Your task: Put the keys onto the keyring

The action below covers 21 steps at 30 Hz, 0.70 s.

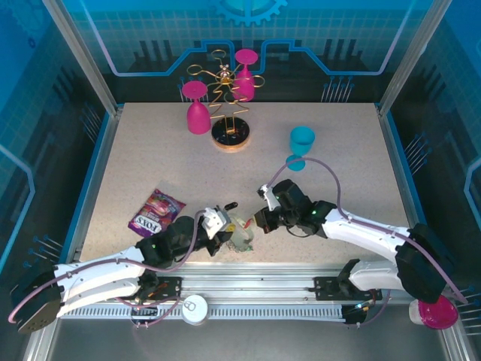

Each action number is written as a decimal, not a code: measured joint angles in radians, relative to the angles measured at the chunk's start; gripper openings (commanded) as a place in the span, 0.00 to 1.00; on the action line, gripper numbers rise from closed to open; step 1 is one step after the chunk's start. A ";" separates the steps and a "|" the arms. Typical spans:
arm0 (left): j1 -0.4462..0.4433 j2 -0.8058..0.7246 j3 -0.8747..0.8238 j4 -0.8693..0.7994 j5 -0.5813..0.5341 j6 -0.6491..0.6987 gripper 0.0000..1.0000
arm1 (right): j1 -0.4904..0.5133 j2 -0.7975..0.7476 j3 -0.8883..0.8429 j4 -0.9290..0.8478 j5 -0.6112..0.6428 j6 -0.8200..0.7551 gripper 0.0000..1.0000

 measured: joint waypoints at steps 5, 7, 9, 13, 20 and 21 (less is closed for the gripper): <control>-0.002 0.000 0.003 -0.056 -0.093 -0.154 0.58 | -0.034 -0.016 0.000 -0.104 0.106 -0.061 0.00; -0.002 0.002 0.015 -0.108 -0.137 -0.244 0.61 | -0.038 -0.011 0.000 -0.136 0.131 -0.077 0.00; -0.002 0.006 0.042 -0.182 -0.195 -0.346 0.64 | -0.040 0.003 0.000 -0.159 0.152 -0.085 0.00; 0.000 0.018 0.111 -0.356 -0.311 -0.614 0.62 | -0.040 0.032 0.000 -0.188 0.175 -0.088 0.00; 0.074 0.046 0.170 -0.611 -0.361 -1.091 0.63 | -0.040 0.043 0.000 -0.204 0.190 -0.087 0.00; 0.083 0.057 0.170 -0.625 -0.357 -1.146 0.63 | -0.040 0.043 0.000 -0.204 0.192 -0.087 0.00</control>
